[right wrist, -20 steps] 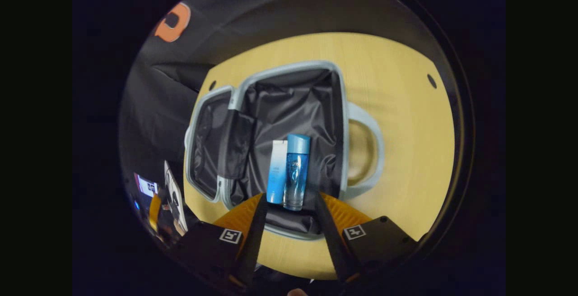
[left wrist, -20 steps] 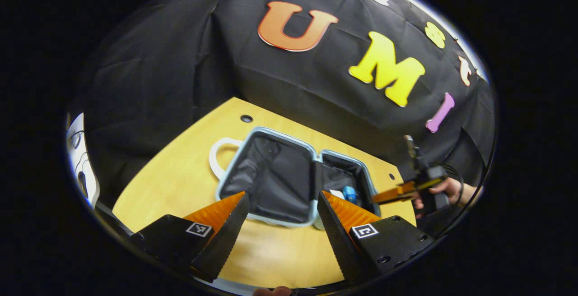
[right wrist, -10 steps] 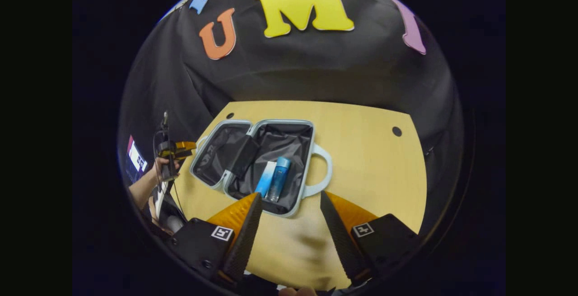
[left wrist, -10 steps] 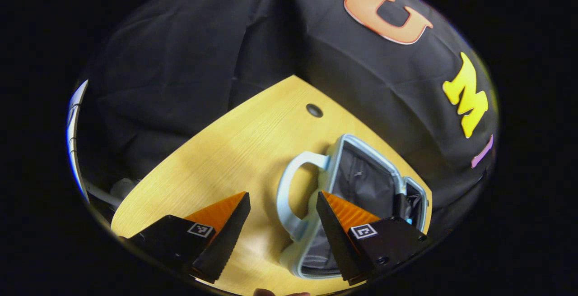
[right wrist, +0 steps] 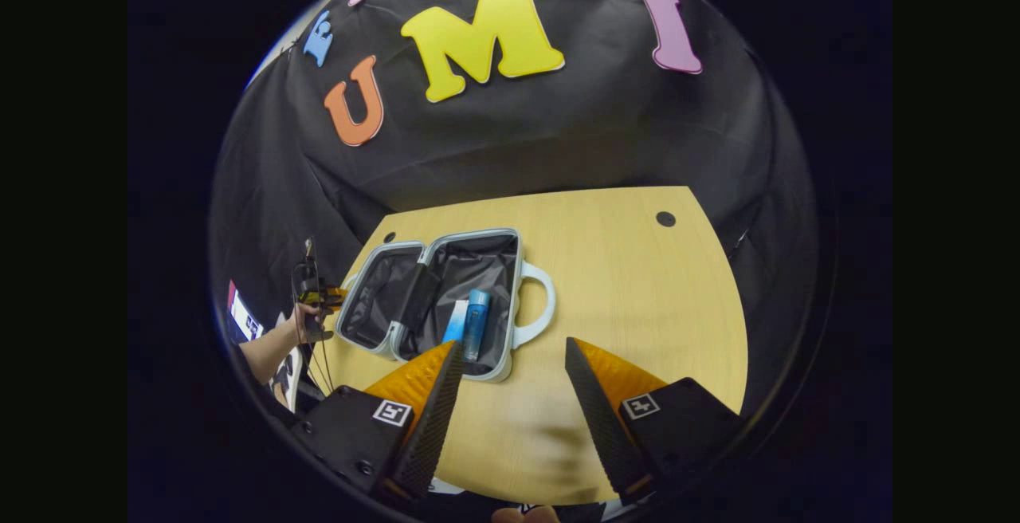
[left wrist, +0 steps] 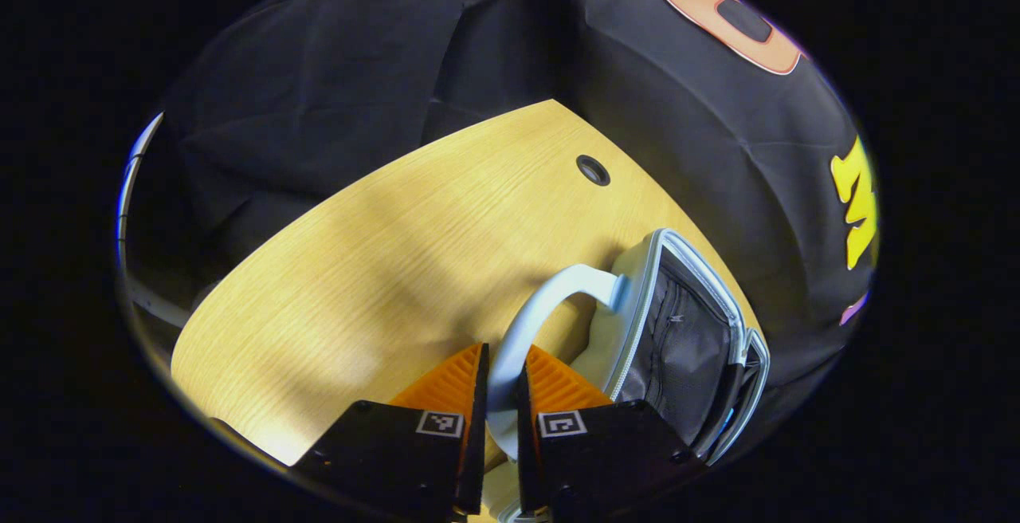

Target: First open the suitcase, pack the skin care products into it, and then close the suitcase.

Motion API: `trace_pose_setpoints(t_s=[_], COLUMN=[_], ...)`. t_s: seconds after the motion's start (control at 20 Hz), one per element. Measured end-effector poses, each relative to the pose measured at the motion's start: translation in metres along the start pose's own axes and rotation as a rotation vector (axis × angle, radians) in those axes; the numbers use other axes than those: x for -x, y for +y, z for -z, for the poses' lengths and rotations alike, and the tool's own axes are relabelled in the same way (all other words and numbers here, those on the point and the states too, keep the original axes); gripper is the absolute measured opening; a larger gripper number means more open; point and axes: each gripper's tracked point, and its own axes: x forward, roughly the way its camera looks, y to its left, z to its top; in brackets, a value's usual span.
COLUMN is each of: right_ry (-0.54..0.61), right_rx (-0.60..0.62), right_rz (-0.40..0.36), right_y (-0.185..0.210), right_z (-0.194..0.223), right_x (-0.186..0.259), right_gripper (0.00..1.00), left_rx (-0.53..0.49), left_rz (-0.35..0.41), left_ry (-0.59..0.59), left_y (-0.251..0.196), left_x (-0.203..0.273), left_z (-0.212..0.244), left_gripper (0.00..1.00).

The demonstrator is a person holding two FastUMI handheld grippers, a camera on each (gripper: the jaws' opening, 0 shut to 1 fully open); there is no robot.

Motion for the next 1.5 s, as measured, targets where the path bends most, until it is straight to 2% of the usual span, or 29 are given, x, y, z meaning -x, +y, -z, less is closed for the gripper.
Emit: trace_pose_setpoints(t_s=[0.15,0.3,0.45,0.65,0.85,1.05,1.3,1.5], right_ry=[-0.028,-0.080,-0.178,-0.262,-0.295,-0.305,-0.281,-0.284], right_rx=[0.015,0.109,0.180,0.155,0.139,0.118,0.064,0.046], right_rz=[-0.006,0.033,0.053,0.024,0.052,0.114,0.204,0.295], right_y=[-0.005,-0.020,-0.023,-0.032,-0.058,-0.095,-0.143,-0.182], right_z=[0.002,0.000,-0.012,-0.022,-0.029,-0.025,-0.008,-0.003], right_x=[0.011,0.020,0.037,0.057,0.073,0.093,0.110,0.125], right_gripper=[0.77,0.77,0.77,0.79,0.79,0.79,0.79,0.80], left_rx=[-0.027,-0.060,-0.086,-0.183,-0.300,-0.359,-0.453,-0.584], left_rz=[-0.018,-0.026,0.032,0.156,0.251,0.346,0.425,0.437], left_ry=[-0.059,-0.167,-0.268,-0.412,-0.526,-0.566,-0.489,-0.389], left_y=[-0.012,-0.031,-0.074,-0.173,-0.269,-0.353,-0.433,-0.471], left_x=[0.011,0.047,0.101,0.181,0.228,0.239,0.205,0.153], left_z=[-0.010,-0.036,-0.058,-0.060,-0.024,0.041,0.126,0.192], left_gripper=[0.16,0.12,0.10,0.09,0.07,0.07,0.07,0.07])
